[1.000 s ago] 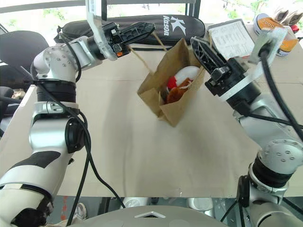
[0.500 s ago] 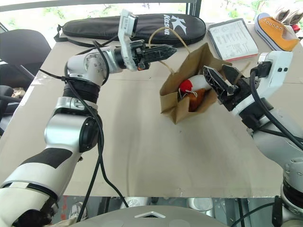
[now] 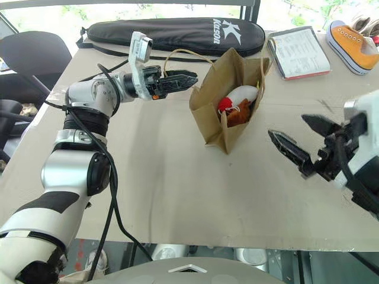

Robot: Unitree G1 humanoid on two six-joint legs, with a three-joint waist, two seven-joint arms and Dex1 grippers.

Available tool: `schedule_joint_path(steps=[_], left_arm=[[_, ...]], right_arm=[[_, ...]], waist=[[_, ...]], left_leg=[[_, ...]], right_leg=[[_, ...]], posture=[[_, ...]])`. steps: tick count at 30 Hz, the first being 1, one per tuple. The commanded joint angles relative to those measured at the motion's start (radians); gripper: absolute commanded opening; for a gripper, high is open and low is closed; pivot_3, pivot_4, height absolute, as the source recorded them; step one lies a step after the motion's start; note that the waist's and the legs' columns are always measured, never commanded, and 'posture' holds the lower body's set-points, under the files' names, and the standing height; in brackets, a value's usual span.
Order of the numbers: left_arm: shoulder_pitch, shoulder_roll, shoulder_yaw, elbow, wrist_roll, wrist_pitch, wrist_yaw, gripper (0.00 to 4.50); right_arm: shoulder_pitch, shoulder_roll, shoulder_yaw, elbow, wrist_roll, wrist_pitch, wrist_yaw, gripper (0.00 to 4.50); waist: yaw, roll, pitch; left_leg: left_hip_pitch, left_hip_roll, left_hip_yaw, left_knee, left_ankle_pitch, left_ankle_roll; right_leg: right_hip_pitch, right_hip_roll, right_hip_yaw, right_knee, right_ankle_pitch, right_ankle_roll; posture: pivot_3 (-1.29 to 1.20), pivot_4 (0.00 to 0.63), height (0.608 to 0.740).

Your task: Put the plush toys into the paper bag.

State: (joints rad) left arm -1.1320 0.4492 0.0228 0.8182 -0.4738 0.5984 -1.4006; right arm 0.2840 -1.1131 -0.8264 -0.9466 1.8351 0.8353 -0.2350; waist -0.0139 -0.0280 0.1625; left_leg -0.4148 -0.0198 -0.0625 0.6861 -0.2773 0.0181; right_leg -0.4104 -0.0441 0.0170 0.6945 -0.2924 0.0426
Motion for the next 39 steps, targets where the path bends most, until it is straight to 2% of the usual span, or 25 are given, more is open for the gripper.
schedule_joint_path(steps=[1, 6, 9, 14, 18, 21, 25, 27, 29, 31, 36, 37, 39], left_arm=[[-0.026, 0.002, 0.016, -0.050, 0.023, -0.112, -0.016, 4.46], [-0.037, 0.038, -0.031, -0.037, 0.136, -0.325, -0.039, 4.46], [-0.072, 0.057, -0.017, -0.011, 0.165, -0.402, -0.026, 4.46], [-0.029, 0.098, -0.057, -0.026, 0.194, -0.347, -0.105, 4.46], [0.108, 0.116, -0.099, -0.252, 0.136, -0.205, -0.182, 4.46], [0.200, 0.103, -0.109, -0.417, 0.108, -0.151, -0.158, 4.46], [0.275, 0.040, -0.143, -0.639, 0.074, -0.086, -0.082, 4.46], [0.280, 0.015, -0.179, -0.667, 0.134, -0.221, -0.063, 4.46], [0.277, -0.005, -0.195, -0.663, 0.165, -0.317, -0.049, 4.50], [0.275, -0.029, -0.208, -0.685, 0.171, -0.370, -0.035, 4.50], [0.287, -0.057, -0.249, -0.675, 0.237, -0.565, -0.004, 4.50], [0.288, -0.059, -0.255, -0.660, 0.255, -0.608, 0.005, 4.50], [0.288, -0.060, -0.252, -0.623, 0.276, -0.659, 0.029, 4.50]], right_arm=[[0.019, 0.009, 0.019, -0.014, -0.087, -0.019, 0.058, 3.98], [0.019, 0.031, 0.163, 0.001, -0.276, -0.031, 0.143, 3.98], [0.006, 0.037, 0.247, 0.024, -0.398, -0.032, 0.199, 3.98], [-0.045, 0.077, 0.371, 0.090, -0.582, -0.052, 0.270, 3.98], [-0.076, 0.073, 0.523, 0.128, -0.780, -0.051, 0.328, 3.98], [-0.144, 0.136, 0.594, 0.138, -0.808, -0.061, 0.337, 3.98], [-0.160, 0.175, 0.560, 0.124, -0.807, -0.046, 0.358, 3.98], [-0.158, 0.183, 0.551, 0.107, -0.802, -0.038, 0.359, 3.98], [-0.189, 0.195, 0.582, 0.105, -0.828, -0.036, 0.353, 3.48], [-0.265, 0.220, 0.624, 0.110, -0.817, -0.025, 0.340, 2.80], [-0.485, 0.262, 0.726, 0.150, -0.820, 0.036, 0.333, 0.27], [-0.526, 0.275, 0.746, 0.165, -0.827, 0.048, 0.329, 0.04], [-0.618, 0.310, 0.811, 0.208, -0.869, 0.062, 0.340, 0.04]], waist=[[-0.001, 0.000, 0.000], [-0.001, 0.000, 0.000], [0.000, -0.001, 0.000], [0.000, 0.000, 0.000], [-0.010, 0.001, 0.000], [-0.009, 0.001, 0.000], [0.004, 0.001, 0.000], [0.008, 0.001, 0.000], [0.005, 0.001, 0.000], [-0.003, 0.001, 0.000], [-0.009, 0.002, -0.001], [-0.009, 0.002, -0.001], [-0.006, 0.002, -0.001]], left_leg=[[0.000, 0.000, 0.001, 0.000, 0.000, 0.000], [0.001, 0.000, 0.001, 0.000, 0.000, 0.000], [0.001, 0.000, 0.001, 0.000, 0.000, 0.000], [0.001, -0.001, 0.001, 0.001, 0.000, 0.000], [0.002, 0.000, 0.002, 0.000, 0.000, 0.000], [0.001, 0.001, 0.000, 0.002, 0.001, -0.002], [0.000, 0.000, -0.001, 0.002, 0.002, -0.003], [0.000, -0.001, -0.001, 0.002, 0.002, -0.003], [0.000, -0.001, 0.000, 0.002, 0.002, -0.003], [0.001, -0.001, 0.001, 0.002, 0.001, -0.001], [0.003, 0.000, 0.001, 0.002, 0.000, 0.000], [0.003, 0.000, 0.001, 0.002, 0.000, 0.000], [0.002, 0.000, 0.001, 0.002, 0.000, -0.001]], right_leg=[[0.000, 0.000, 0.000, 0.000, 0.000, 0.000], [0.000, 0.000, 0.000, 0.000, 0.000, 0.001], [0.000, 0.001, 0.000, 0.000, 0.000, 0.001], [0.000, 0.000, -0.002, 0.000, 0.000, 0.001], [0.000, 0.002, -0.001, 0.001, 0.000, 0.001], [0.000, 0.002, 0.000, 0.001, 0.000, 0.001], [0.000, -0.001, 0.001, 0.000, 0.000, 0.001], [0.000, -0.001, 0.000, 0.000, 0.000, 0.001], [0.000, -0.002, 0.001, 0.000, 0.001, 0.001], [0.000, -0.002, 0.002, 0.001, 0.001, 0.001], [0.000, 0.000, 0.002, 0.002, 0.001, 0.001], [0.000, 0.000, 0.002, 0.002, 0.001, 0.001], [0.000, 0.000, 0.002, 0.001, 0.001, 0.001]], posture=[[0.00, 0.150, 0.740], [0.00, 0.150, 0.740], [0.00, 0.150, 0.740], [0.00, 0.150, 0.740], [0.00, 0.150, 0.740], [0.00, 0.150, 0.740], [0.00, 0.150, 0.740], [0.00, 0.150, 0.740], [0.00, 0.150, 0.740], [0.00, 0.150, 0.740], [0.00, 0.150, 0.740], [0.00, 0.150, 0.740], [0.00, 0.150, 0.740]])
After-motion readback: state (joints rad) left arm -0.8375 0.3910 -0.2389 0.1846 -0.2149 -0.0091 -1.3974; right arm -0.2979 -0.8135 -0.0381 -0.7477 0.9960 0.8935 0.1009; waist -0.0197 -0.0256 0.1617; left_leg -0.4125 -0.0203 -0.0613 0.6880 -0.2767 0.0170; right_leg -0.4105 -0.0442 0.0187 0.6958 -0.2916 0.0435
